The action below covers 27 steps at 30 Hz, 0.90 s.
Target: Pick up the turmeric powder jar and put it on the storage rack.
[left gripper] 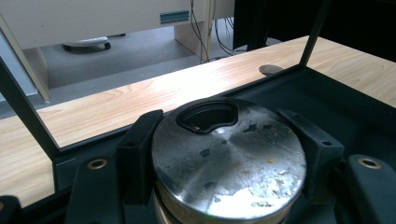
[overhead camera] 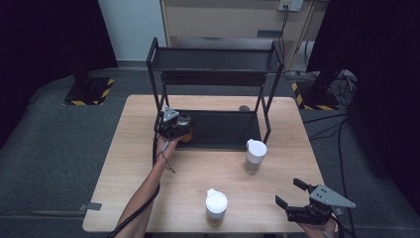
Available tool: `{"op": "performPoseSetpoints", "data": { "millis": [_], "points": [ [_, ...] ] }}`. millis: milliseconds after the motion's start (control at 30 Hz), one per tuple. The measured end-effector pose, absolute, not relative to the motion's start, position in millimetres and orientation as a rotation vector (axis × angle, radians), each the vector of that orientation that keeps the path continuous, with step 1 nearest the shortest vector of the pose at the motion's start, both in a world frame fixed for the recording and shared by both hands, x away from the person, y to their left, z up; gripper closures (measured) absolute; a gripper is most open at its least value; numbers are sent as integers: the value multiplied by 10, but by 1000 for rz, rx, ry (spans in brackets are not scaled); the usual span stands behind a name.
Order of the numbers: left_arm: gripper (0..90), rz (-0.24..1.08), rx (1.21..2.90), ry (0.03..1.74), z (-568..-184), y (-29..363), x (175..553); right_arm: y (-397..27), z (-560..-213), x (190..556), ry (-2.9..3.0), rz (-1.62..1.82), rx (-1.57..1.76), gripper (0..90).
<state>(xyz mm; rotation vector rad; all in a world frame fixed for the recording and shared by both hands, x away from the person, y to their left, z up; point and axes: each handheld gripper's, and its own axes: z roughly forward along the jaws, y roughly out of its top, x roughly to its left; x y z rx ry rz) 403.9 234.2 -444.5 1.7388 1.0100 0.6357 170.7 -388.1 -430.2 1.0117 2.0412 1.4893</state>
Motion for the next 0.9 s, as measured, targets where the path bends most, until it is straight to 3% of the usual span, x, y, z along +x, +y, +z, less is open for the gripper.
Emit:
{"op": "performPoseSetpoints", "data": {
  "millis": [333,533,900],
  "points": [
    [327,621,1706,1024,-4495,2374,4039,-3881,-4302,1707,2043,1489,1008,81],
    [193,594,1692,1045,-4462,2404,4067,-3882,-4301,1706,2043,1491,1007,81],
    [116,580,1715,995,-4320,2435,4080,-3878,-4301,1707,2045,1490,1005,81]
  ]
}}
